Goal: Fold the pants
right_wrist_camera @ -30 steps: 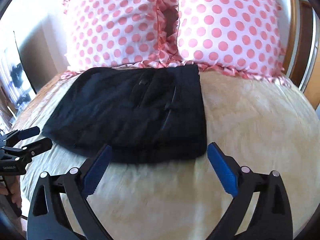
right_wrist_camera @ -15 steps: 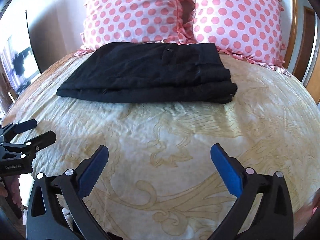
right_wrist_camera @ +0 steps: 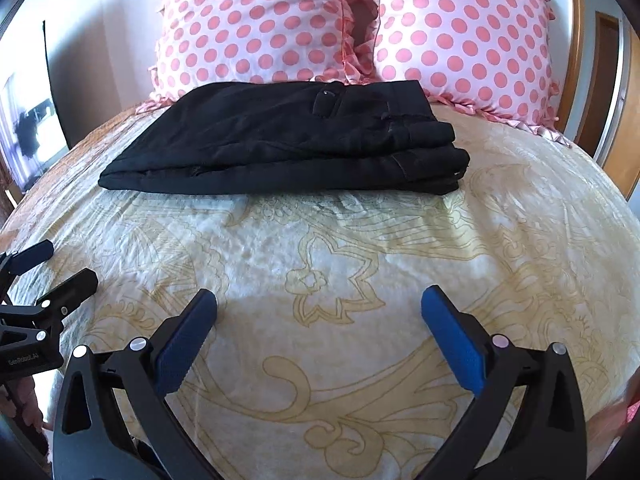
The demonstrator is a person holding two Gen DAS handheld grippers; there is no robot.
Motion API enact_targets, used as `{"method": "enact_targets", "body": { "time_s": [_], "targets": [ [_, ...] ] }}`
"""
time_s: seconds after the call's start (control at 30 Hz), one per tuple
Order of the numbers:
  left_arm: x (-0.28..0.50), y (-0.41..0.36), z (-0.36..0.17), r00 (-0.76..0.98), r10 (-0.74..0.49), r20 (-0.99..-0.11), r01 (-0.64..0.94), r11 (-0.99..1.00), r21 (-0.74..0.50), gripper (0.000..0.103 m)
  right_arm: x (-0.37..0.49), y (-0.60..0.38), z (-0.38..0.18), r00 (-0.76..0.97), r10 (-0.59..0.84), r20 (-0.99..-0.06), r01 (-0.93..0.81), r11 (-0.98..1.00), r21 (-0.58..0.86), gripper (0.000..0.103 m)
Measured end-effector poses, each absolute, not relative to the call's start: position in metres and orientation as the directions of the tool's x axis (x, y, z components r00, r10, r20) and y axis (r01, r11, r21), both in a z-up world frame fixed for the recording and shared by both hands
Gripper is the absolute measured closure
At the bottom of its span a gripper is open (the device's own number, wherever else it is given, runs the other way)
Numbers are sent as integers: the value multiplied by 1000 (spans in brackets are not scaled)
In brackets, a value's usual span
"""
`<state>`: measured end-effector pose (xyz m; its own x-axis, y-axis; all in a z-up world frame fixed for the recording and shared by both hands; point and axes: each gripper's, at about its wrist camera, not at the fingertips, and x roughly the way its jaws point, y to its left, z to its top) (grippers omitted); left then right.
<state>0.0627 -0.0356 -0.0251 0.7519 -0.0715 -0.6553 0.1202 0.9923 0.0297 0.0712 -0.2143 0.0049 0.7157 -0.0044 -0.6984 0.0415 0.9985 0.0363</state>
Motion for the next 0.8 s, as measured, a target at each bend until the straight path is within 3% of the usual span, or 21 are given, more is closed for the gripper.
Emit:
{"method": "enact_targets", "body": {
  "time_s": [0.8],
  "targets": [
    [61, -36, -26, 760, -70, -647, 117, 993, 31, 2, 65, -216, 3, 747, -16, -664, 56, 998, 38, 1]
  ]
}}
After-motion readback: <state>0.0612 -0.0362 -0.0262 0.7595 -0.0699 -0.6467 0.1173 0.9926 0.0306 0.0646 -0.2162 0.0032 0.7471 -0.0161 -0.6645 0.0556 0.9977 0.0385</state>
